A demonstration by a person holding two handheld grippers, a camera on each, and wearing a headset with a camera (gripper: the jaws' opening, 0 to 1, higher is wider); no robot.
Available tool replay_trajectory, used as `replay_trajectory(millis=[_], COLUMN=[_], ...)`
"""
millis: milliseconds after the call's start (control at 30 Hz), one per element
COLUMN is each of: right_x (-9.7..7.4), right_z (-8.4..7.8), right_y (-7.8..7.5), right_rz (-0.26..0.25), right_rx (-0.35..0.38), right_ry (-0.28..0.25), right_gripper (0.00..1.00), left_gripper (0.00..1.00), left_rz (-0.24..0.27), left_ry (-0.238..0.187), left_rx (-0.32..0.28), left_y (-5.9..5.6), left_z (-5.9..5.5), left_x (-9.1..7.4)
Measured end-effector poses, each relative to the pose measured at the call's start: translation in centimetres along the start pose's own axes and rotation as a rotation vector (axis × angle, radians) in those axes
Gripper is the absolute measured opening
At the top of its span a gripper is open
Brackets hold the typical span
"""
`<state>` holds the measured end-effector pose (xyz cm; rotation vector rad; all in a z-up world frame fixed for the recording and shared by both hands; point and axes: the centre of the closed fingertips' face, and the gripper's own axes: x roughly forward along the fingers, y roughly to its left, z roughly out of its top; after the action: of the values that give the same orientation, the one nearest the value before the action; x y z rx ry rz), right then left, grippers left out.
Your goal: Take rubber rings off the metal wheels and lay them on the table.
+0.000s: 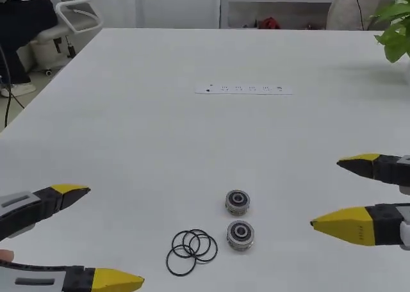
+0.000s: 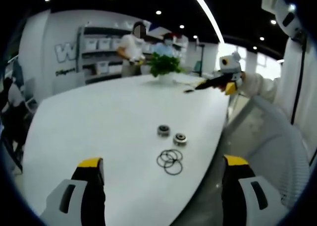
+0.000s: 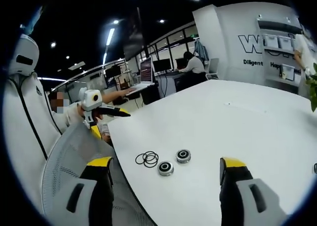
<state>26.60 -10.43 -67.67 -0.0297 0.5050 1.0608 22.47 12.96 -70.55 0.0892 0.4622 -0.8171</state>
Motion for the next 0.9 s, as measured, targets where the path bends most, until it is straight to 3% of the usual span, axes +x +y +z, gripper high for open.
replay_trajectory(millis=[233,567,900], right_x=[-0.7,-0.5,-0.3], right_z=[-3.6,-8.5,-10.2], right_y=[-0.5,0.1,0.3], right_rz=[-0.033,-0.054,-0.066], right_rx=[0.074,0.153,0.182], right_ry=[0.056,0.144,0.189], right_gripper=[0.91,0.93,0.92], left_gripper=[1.0,1.0,1.0], left_rz=[0.005,-0.004,-0.01], left_ry=[0.01,0.063,0.074], left_rx=[-0.022,-0.067,-0.083], left_y=[0.3,0.4,0.2], left_z=[-0.7,-3.2,-3.6], left_x=[0.1,0.6,0.5])
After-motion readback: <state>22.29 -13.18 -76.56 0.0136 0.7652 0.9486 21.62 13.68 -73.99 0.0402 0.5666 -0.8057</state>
